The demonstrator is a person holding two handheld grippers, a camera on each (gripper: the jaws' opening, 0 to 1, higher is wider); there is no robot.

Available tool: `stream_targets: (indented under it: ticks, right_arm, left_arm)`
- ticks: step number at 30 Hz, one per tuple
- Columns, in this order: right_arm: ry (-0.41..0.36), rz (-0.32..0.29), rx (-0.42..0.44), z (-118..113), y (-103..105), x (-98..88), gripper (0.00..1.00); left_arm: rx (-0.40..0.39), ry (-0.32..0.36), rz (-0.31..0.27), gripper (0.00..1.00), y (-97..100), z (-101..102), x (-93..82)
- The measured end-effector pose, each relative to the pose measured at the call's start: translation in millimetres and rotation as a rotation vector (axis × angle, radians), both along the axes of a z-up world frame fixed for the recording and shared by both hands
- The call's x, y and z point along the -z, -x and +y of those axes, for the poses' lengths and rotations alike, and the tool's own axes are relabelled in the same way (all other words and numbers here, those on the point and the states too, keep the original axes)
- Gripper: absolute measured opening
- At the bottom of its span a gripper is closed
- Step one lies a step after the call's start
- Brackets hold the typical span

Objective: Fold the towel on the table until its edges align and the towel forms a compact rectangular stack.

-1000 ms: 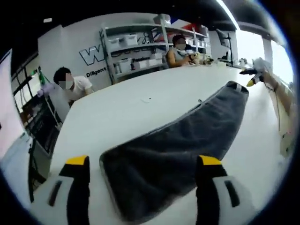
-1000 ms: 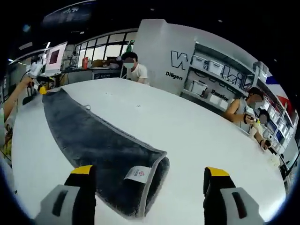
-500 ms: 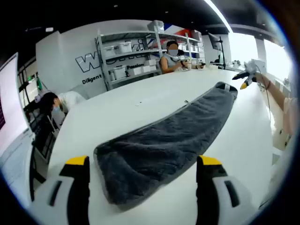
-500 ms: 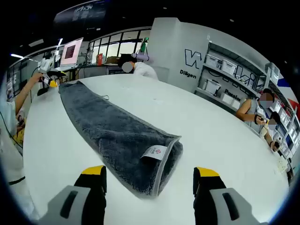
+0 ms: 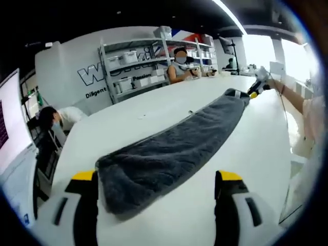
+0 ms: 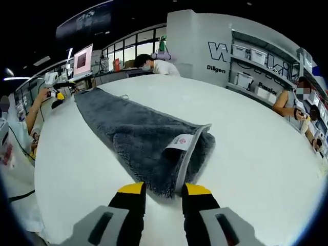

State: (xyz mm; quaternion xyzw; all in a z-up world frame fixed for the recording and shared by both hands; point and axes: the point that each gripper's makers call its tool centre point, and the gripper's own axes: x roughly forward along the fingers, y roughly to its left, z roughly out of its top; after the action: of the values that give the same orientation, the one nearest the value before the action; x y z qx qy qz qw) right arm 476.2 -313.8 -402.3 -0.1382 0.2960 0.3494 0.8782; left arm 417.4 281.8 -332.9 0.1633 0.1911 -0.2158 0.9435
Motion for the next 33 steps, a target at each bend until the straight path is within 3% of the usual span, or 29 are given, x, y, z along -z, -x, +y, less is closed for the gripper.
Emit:
stream_targets:
  ticks: [4,8,11,20,25,28,33]
  right_arm:
    - [0.024,0.005,0.006,-4,-2,3.7,0.23]
    - [0.012,0.010,-0.001,-2,-1,3.8,0.10]
    - [-0.007,0.010,0.000,-1,-2,0.1,0.06]
    - [-0.107,0.019,0.004,-5,-1,-19.2,0.06]
    - [-0.175,0.055,-0.003,-10,5,-23.6,0.05]
    - [-0.189,0.070,-0.004,-14,6,-21.7,0.05]
    - [-0.130,0.141,0.006,-22,12,1.2,0.06]
  left_arm:
    - [0.002,-0.006,-0.010,0.99,2.5,-1,-2.8]
    - [-0.006,-0.016,-0.018,0.99,3.9,-1,-3.8]
    - [0.000,-0.018,-0.021,0.99,5.4,-3,-4.9]
    - [0.000,-0.028,-0.025,0.98,7.7,-3,-6.5]
    - [-0.009,-0.047,-0.008,0.96,8.7,3,0.1]
    - [-0.012,-0.053,0.000,0.96,9.2,4,3.4]
    - [-0.034,-0.076,0.009,0.96,7.9,13,7.9]
